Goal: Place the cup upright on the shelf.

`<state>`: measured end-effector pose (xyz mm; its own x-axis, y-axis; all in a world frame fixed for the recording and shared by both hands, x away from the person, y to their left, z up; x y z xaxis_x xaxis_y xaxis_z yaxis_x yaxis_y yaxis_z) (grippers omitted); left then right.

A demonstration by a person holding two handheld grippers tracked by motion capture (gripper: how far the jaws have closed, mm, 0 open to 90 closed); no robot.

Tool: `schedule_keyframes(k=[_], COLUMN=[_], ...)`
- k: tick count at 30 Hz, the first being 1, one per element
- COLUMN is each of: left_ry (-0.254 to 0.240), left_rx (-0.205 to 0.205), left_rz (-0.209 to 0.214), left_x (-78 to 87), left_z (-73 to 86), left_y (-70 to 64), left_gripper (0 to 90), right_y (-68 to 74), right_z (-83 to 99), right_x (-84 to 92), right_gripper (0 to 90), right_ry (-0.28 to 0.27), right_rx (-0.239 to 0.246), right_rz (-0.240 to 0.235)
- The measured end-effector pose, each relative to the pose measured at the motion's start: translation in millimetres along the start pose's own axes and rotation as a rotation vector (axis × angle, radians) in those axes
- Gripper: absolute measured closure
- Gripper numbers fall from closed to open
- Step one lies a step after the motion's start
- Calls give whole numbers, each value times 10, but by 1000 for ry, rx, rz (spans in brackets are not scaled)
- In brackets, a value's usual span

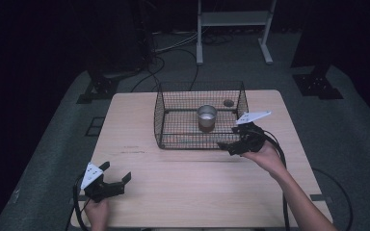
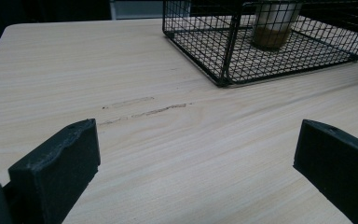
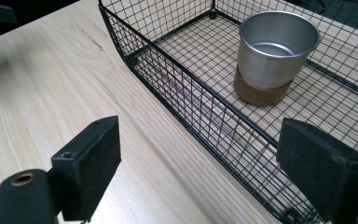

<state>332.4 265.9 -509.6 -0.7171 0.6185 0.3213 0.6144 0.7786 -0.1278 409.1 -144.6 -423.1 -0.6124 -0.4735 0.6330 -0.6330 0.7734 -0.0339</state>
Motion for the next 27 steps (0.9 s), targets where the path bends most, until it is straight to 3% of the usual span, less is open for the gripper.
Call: schedule_keyframes(k=[17, 27], left_ry=[9, 9], left_rx=[-5, -5], left_rz=[-2, -4], left_x=[4, 4], left_z=[4, 4], left_y=[-1, -1], left_gripper=[0, 0], right_y=[51, 8], right_z=[302, 433], right_x=[97, 162], right_gripper=[131, 131], right_ry=[-16, -24], right_rx=[-22, -37], right_rz=[2, 14])
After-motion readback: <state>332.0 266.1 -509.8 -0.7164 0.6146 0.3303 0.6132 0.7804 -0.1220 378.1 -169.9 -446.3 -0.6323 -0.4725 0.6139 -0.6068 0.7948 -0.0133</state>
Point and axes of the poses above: each handheld gripper's, and its own axes: x roughly backward along the jaws, z roughly out of its underside, y roughly to its left, the point moved 7 cm from there along -x, roughly forward along the jaws, and after that the axes turned 11 degrees about z, right-handed, at the moved point
